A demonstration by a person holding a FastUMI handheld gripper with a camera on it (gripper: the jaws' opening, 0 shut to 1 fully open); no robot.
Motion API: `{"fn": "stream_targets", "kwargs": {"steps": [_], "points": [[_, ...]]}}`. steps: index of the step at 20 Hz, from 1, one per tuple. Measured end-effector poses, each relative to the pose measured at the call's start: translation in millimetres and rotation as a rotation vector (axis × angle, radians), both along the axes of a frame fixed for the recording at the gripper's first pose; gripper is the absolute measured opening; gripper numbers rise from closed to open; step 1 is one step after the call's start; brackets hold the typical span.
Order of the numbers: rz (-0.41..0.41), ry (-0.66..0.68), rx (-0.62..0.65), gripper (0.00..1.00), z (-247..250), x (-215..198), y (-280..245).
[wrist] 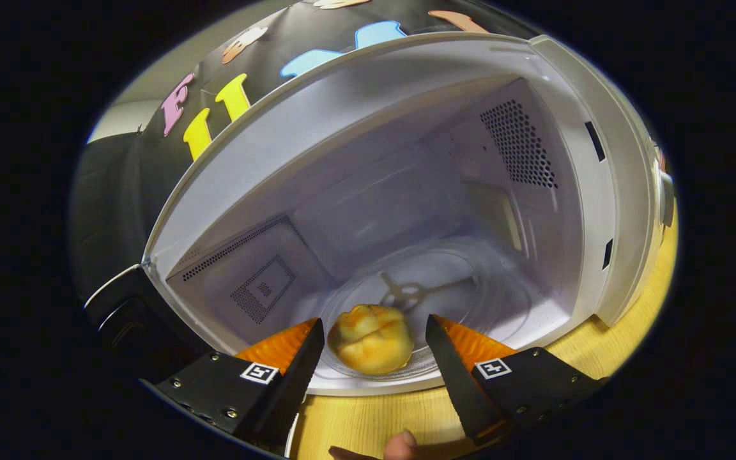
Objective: Open the microwave, put the food inside, and close the microwave door.
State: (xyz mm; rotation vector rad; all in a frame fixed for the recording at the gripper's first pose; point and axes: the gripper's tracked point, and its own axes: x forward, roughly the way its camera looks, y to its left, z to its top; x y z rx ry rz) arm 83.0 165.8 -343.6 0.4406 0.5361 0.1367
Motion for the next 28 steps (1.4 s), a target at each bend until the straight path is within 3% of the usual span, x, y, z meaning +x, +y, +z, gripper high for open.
{"fn": "stream_targets", "kwargs": {"steps": [8, 13, 16, 23, 28], "points": [[0.018, -0.027, 0.026, 0.96, 28, -7, 4], [0.066, -0.065, 0.078, 0.96, 86, -28, 8], [0.180, -0.098, 0.067, 0.96, 126, -68, 19], [0.502, -0.323, 0.064, 0.96, 228, -225, 50], [0.681, -0.420, 0.052, 0.96, 263, -313, 85]]}}
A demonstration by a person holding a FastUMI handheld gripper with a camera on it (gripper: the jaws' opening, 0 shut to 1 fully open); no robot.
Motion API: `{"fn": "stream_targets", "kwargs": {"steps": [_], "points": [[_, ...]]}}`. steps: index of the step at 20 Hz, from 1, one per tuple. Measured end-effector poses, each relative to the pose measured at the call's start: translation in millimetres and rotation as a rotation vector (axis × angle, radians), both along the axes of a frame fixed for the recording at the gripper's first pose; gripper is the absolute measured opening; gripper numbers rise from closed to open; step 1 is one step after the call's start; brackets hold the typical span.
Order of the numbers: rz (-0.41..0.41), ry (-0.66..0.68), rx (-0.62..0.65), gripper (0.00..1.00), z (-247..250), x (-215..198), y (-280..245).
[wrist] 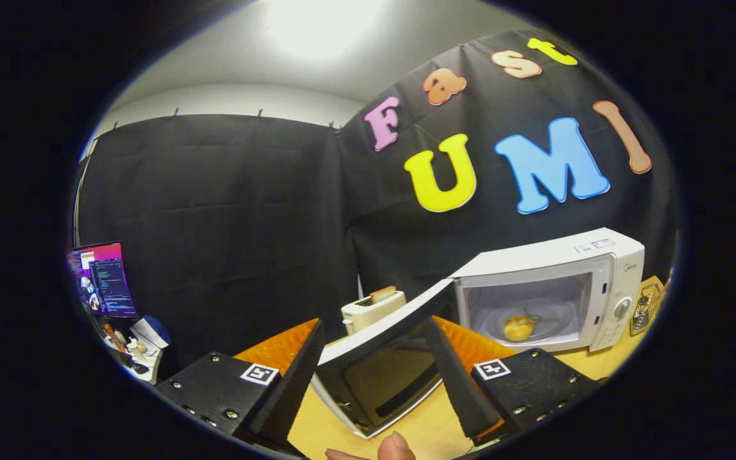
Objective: Open the microwave, put the food inside, and close the microwave door.
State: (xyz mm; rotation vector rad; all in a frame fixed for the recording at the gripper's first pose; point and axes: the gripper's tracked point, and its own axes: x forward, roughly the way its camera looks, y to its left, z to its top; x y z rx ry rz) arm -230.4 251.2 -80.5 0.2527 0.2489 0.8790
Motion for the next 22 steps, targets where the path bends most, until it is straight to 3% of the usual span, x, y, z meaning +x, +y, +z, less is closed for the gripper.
{"fn": "stream_targets", "kwargs": {"steps": [3, 8, 13, 15, 17, 18, 20, 22], "points": [[0.122, -0.028, -0.006, 0.96, 6, -43, 37], [0.255, -0.093, -0.029, 0.95, -10, -97, 107], [0.267, 0.005, -0.087, 0.95, -65, -95, 149], [0.226, -0.015, -0.148, 0.91, -85, -90, 148], [0.135, -0.083, -0.220, 0.69, -105, -71, 139], [0.103, -0.076, -0.241, 0.49, -115, -63, 134], [0.094, -0.003, -0.257, 0.39, -138, -61, 128], [0.130, 0.053, -0.240, 0.17, -145, -58, 129]]}}
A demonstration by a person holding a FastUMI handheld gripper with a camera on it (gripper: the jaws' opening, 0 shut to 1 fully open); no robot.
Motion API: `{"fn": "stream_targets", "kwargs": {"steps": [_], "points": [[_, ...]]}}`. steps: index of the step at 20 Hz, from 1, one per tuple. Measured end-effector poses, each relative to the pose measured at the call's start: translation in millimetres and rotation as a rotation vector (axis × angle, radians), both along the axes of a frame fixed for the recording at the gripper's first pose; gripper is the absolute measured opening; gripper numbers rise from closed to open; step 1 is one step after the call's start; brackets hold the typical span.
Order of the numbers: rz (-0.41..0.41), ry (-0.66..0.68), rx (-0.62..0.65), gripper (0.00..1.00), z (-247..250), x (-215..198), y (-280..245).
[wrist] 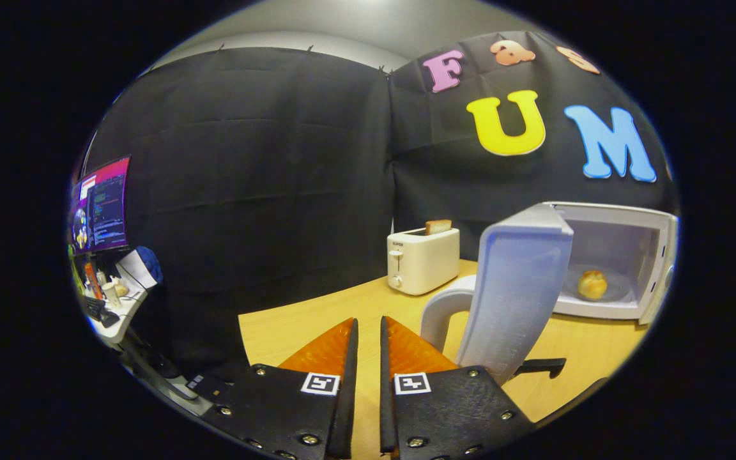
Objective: Open the microwave, put the food inside, and close the microwave door.
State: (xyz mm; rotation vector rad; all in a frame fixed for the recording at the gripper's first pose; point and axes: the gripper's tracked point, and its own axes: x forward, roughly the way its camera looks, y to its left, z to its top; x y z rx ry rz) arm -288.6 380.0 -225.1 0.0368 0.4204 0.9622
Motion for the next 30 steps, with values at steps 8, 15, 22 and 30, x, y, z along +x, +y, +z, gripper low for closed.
{"fn": "stream_targets", "kwargs": {"steps": [8, 15, 22, 30], "points": [[-0.144, -0.129, -0.078, 0.01, 14, 21, -61], [-0.351, -0.124, -0.109, 0.01, 22, 87, -163], [-0.579, -0.134, -0.160, 0.01, 9, 166, -251], [-0.806, -0.116, -0.184, 0.01, -14, 260, -310]]}}
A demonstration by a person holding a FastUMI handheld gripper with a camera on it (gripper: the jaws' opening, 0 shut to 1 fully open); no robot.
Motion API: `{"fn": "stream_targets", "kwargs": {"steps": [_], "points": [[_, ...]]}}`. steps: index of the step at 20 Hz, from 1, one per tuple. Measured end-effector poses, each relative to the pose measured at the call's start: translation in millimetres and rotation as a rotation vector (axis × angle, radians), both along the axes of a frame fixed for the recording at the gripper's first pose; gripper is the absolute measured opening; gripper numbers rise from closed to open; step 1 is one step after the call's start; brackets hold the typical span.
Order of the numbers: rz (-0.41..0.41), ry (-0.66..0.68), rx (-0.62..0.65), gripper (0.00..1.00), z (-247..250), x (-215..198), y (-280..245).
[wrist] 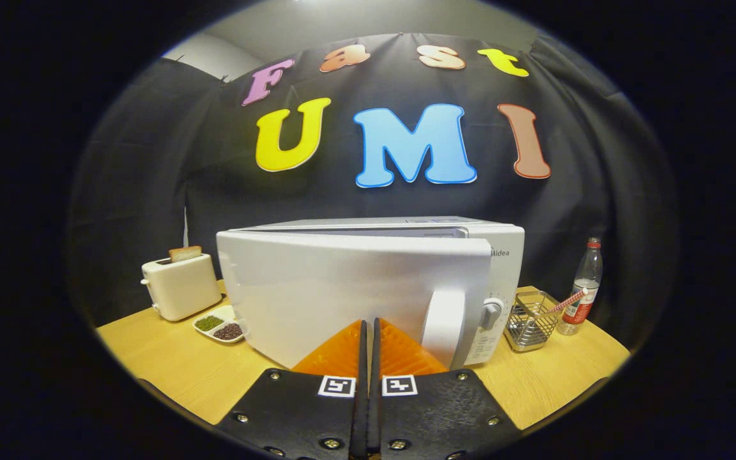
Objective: Open the microwave, put the food inside, and close the microwave door.
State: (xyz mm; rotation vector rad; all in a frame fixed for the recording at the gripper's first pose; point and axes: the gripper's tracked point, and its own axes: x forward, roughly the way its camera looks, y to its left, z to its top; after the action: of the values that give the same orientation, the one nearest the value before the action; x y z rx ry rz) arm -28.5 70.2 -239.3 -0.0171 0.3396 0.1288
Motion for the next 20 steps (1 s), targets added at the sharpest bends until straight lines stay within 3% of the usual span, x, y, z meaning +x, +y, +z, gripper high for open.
{"fn": "stream_targets", "kwargs": {"steps": [9, 16, 20], "points": [[-0.089, 0.005, -0.033, 0.01, -20, 64, -15], [-0.088, 0.060, 0.034, 0.07, -12, 53, -12], [-0.061, 0.018, 0.038, 0.07, 13, 29, -5]]}}
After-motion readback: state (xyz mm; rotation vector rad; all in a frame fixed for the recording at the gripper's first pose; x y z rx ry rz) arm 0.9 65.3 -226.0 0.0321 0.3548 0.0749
